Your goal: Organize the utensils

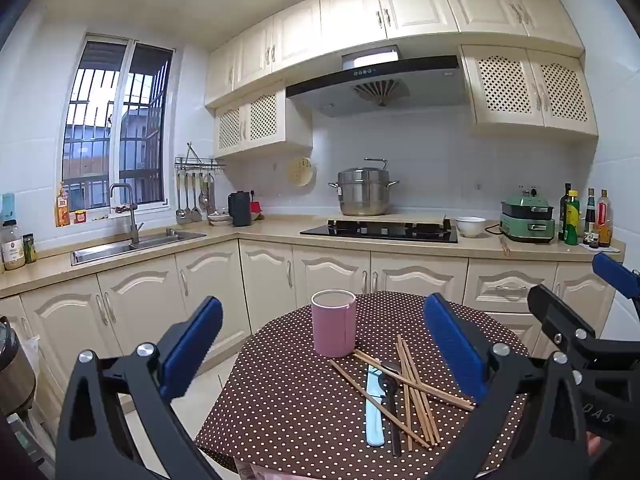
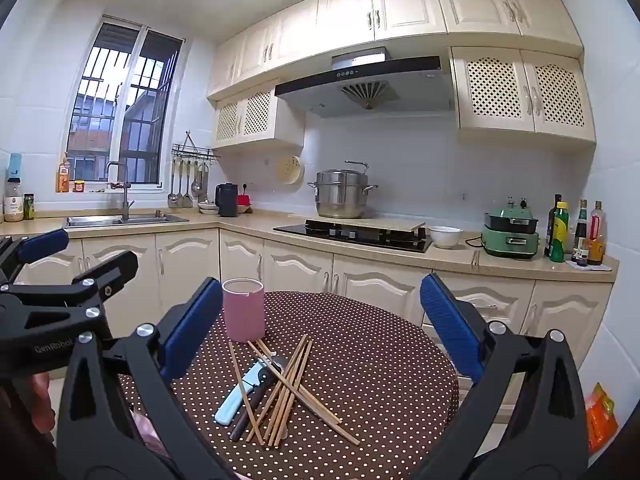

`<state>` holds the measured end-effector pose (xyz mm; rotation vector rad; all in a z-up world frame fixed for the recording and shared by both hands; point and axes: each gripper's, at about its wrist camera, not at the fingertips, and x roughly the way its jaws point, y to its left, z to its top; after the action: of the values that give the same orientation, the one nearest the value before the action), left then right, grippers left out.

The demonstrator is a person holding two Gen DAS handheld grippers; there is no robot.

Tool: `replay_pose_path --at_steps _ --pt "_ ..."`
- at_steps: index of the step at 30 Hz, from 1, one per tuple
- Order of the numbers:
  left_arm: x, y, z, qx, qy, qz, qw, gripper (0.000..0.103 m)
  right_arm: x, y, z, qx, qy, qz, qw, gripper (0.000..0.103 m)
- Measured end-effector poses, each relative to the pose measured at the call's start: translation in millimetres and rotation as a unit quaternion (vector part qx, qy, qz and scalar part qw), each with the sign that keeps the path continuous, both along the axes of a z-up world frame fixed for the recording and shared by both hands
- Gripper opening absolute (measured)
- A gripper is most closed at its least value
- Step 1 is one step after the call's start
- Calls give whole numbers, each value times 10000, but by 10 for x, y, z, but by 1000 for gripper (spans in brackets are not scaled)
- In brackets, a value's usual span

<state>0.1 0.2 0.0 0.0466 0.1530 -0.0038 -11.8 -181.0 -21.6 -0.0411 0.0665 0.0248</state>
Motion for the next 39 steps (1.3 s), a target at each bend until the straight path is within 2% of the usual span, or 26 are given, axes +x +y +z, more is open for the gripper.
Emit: replay_pose_path --at_steps 17,20,37,39 --pt "-19 17 -2 -2 0 5 10000 98 1 6 22 -13 17 7 10000 97" --pt "-3 1 -1 5 16 -4 10000 98 46 30 -61 -6 21 8 10000 97" --pt "-13 112 -41 -13 30 -17 10000 99 61 -3 -100 7 59 3 10000 97" --pt "79 56 -93 8 41 -1 10000 99 45 -7 -101 8 67 -2 10000 97"
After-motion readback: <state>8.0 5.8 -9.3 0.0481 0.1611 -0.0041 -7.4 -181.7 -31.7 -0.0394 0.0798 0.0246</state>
